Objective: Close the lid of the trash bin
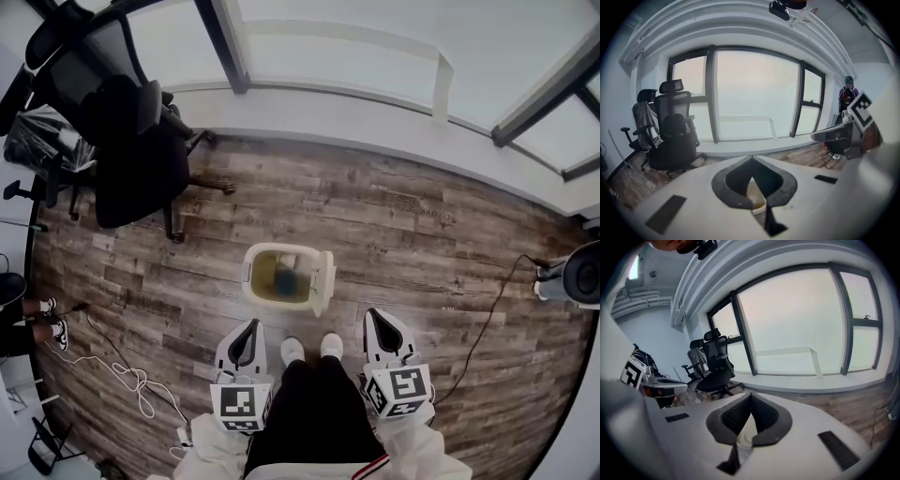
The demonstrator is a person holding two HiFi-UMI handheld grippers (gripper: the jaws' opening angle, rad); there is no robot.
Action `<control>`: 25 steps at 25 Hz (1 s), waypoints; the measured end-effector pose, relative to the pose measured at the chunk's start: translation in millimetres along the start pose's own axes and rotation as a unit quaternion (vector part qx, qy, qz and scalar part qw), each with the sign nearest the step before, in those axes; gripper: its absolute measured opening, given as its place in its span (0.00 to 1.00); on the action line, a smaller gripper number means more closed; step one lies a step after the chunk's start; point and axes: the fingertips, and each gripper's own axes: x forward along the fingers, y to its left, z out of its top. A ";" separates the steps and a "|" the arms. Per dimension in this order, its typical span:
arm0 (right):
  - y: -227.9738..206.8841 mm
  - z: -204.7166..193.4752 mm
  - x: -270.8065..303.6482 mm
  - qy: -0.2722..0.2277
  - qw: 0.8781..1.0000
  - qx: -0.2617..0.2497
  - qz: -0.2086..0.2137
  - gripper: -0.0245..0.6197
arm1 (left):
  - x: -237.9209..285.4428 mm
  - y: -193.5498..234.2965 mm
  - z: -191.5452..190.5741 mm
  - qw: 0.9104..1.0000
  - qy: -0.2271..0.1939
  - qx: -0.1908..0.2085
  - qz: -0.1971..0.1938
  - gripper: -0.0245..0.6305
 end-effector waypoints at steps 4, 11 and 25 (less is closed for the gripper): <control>-11.5 -26.4 25.2 0.007 1.000 -0.005 0.001 0.07 | 24.2 0.5 -24.9 1.000 -0.010 -0.013 -0.001 0.04; -17.2 -74.4 73.6 0.028 0.999 -0.018 0.013 0.07 | 67.5 6.9 -57.4 1.000 -0.011 -0.021 0.003 0.04; -32.5 -152.1 142.3 0.035 0.998 -0.031 0.030 0.07 | 122.8 26.1 -139.6 1.000 0.003 -0.014 0.017 0.04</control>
